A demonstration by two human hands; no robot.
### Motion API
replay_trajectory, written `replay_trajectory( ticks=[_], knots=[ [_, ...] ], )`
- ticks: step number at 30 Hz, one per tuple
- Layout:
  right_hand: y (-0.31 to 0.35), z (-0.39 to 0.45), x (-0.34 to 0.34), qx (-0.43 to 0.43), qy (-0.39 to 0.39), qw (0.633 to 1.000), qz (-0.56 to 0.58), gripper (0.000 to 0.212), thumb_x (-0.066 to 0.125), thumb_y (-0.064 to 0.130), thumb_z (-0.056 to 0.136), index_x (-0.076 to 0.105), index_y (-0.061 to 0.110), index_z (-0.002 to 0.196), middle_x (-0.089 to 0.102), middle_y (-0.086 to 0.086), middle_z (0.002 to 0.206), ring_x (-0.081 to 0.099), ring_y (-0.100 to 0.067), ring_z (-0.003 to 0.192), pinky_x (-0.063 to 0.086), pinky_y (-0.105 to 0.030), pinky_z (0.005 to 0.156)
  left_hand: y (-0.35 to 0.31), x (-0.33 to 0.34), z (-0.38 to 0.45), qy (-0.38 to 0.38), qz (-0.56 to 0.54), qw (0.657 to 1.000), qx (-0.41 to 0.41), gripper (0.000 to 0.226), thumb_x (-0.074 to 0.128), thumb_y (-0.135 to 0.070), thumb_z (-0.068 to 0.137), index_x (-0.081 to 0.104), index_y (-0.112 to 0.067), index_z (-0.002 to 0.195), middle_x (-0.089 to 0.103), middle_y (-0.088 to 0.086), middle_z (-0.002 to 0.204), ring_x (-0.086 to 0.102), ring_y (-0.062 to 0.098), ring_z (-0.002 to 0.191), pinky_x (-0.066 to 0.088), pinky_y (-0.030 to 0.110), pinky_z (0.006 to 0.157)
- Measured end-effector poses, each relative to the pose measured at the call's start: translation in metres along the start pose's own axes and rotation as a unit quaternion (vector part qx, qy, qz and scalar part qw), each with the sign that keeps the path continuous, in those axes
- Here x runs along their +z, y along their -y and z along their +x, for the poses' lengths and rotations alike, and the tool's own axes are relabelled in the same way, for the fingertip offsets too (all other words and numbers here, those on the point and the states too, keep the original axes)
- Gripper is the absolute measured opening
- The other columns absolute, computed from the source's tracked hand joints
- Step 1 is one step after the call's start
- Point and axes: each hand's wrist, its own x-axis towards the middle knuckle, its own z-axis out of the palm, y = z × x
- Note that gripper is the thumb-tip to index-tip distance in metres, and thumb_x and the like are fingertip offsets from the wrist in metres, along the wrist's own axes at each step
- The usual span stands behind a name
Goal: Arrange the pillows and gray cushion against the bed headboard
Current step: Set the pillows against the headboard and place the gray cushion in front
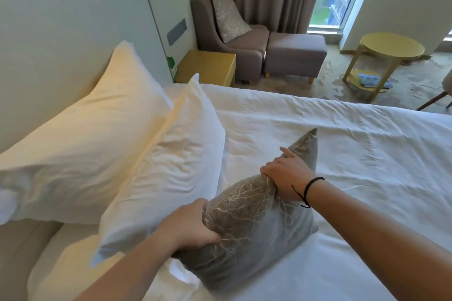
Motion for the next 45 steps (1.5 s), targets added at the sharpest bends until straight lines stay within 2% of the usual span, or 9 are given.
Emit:
replay_trajectory(
  ticks=[4,10,13,17,19,21,24,40,45],
  knots=[
    [0.003,0.017,-0.018,0.025,-0.019,0.999,0.019,0.018,0.053,0.012,0.077,0.052,0.03,0.075,0.061,0.013,0.076,0.062,-0.012,0.088,0.02,-0.046,0.117,0.016,-0.024,0.001,-0.073,-0.002,0.997,-0.008,0.042,0.066,-0.055,0.065,0.052,-0.014,0.064,0.06,-0.001,0.065,0.06,0.019,0.066,0.045,0.033,0.059],
    [-0.011,0.054,-0.103,0.007,-0.123,0.992,-0.007,0.025,0.051,0.008,0.078,0.055,0.032,0.075,0.057,0.017,0.079,0.059,-0.01,0.09,0.012,-0.048,0.118,0.021,-0.056,-0.011,-0.221,-0.098,0.969,0.058,0.045,0.068,-0.046,0.078,0.047,-0.016,0.054,0.045,-0.004,0.046,0.043,0.009,0.045,0.026,0.022,0.044],
    [-0.009,0.08,-0.14,0.021,-0.176,0.983,0.053,0.026,0.059,0.01,0.079,0.066,0.033,0.087,0.065,0.014,0.097,0.052,-0.011,0.1,0.018,-0.05,0.114,0.016,-0.056,-0.009,-0.27,-0.099,0.953,0.091,0.041,0.061,-0.048,0.086,0.051,-0.024,0.055,0.049,-0.01,0.046,0.047,0.009,0.046,0.034,0.019,0.044],
    [0.035,0.11,-0.118,0.023,-0.048,0.991,0.124,0.02,0.046,0.036,0.097,0.066,0.032,0.099,0.057,0.01,0.117,0.048,-0.018,0.12,0.026,-0.058,0.11,0.023,-0.048,0.008,-0.288,-0.102,0.952,0.029,0.019,0.052,-0.038,0.092,0.07,-0.035,0.094,0.071,-0.018,0.088,0.065,0.005,0.084,0.054,0.032,0.076],
    [0.064,0.119,-0.078,0.02,0.04,0.976,0.212,0.036,0.036,0.059,0.096,0.057,0.039,0.117,0.041,0.013,0.14,0.029,-0.023,0.14,0.026,-0.061,0.111,0.039,-0.043,0.013,-0.241,-0.101,0.965,-0.02,0.036,0.054,-0.046,0.088,0.061,-0.041,0.122,0.068,-0.017,0.116,0.062,0.01,0.109,0.05,0.03,0.089],
    [0.088,0.128,-0.041,0.042,0.022,0.95,0.31,0.055,0.035,0.068,0.092,0.037,0.045,0.142,0.007,0.019,0.16,-0.007,-0.022,0.15,0.013,-0.055,0.118,0.059,-0.036,0.013,-0.203,-0.11,0.972,-0.053,0.05,0.054,-0.055,0.083,0.053,-0.043,0.132,0.063,-0.018,0.127,0.058,0.009,0.118,0.045,0.029,0.091],
    [0.119,0.142,-0.015,0.04,0.005,0.939,0.342,0.07,0.032,0.078,0.084,0.022,0.049,0.147,-0.01,0.021,0.16,-0.021,-0.023,0.147,0.007,-0.051,0.118,0.089,-0.029,0.007,-0.174,-0.117,0.974,-0.09,0.056,0.054,-0.058,0.081,0.05,-0.042,0.135,0.06,-0.017,0.129,0.056,0.008,0.119,0.046,0.031,0.094],
    [0.154,0.176,-0.02,0.076,-0.004,0.952,0.297,0.051,0.033,0.067,0.092,0.033,0.051,0.141,-0.008,0.016,0.162,-0.015,-0.025,0.149,0.013,-0.07,0.11,0.181,-0.048,-0.064,-0.313,-0.212,0.909,-0.176,0.028,0.064,-0.044,0.085,0.064,-0.038,0.112,0.066,-0.019,0.102,0.062,0.005,0.101,0.051,0.032,0.09],
    [0.169,0.173,-0.04,0.102,-0.03,0.949,0.296,0.045,0.041,0.063,0.092,0.052,0.045,0.132,0.01,0.008,0.163,-0.006,-0.027,0.15,0.0,-0.064,0.114,0.223,-0.093,-0.073,-0.422,-0.22,0.869,-0.135,0.011,0.065,-0.034,0.089,0.065,-0.041,0.081,0.069,-0.018,0.08,0.065,0.0,0.08,0.056,0.028,0.066]
  ],
)
